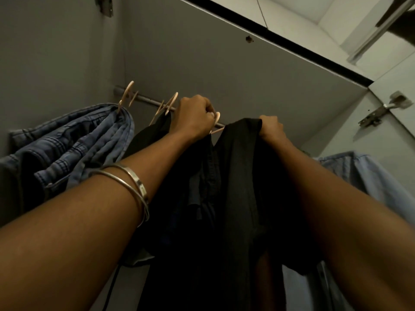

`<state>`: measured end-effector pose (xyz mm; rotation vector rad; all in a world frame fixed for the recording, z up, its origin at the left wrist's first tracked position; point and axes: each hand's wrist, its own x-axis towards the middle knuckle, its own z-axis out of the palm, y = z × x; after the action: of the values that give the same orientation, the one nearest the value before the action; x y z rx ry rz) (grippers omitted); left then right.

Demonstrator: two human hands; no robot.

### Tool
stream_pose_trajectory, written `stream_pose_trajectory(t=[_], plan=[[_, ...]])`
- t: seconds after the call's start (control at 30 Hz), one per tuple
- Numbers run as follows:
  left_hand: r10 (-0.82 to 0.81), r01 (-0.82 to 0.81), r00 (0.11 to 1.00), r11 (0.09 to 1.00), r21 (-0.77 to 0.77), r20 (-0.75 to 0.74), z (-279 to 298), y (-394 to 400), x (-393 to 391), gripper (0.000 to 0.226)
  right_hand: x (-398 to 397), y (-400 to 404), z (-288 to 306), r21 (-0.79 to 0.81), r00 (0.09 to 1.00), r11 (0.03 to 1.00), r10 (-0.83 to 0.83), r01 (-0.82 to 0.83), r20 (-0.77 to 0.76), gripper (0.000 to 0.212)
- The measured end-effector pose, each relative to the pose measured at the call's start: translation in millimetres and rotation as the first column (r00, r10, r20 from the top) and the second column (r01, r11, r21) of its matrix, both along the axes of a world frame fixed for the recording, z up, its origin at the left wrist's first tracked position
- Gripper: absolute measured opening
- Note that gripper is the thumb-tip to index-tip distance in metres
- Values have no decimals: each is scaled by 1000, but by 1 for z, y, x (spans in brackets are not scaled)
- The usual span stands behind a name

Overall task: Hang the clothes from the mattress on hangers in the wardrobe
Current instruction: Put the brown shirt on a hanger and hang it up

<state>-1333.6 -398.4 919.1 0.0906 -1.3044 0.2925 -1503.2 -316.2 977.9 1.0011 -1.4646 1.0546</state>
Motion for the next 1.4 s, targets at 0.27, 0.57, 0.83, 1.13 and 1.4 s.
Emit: stream_pose_trajectory(t=[0.27, 0.57, 0.83, 1.13, 1.4], plan=[[-42, 42, 999, 998, 52, 5, -5, 10, -2, 29, -2, 16, -2, -154, 976, 969, 206, -194, 69, 25], [243, -296, 930, 940, 171, 274, -11, 43, -71, 62, -16, 21, -30, -33, 996, 997, 74, -76, -52, 18], [194, -218, 969, 963, 156, 156, -8, 14, -95, 33, -43, 18, -35, -113, 980, 993, -61, 40, -188, 20], [302, -340, 934, 916, 215, 188, -7, 21, -132, 41, -62, 10, -41, -188, 981, 982, -45, 8, -191, 26], [213, -221, 973, 971, 88, 86, -5, 3, -141, 23, -73, 14, -40, -202, 974, 979, -30, -15, -222, 24]])
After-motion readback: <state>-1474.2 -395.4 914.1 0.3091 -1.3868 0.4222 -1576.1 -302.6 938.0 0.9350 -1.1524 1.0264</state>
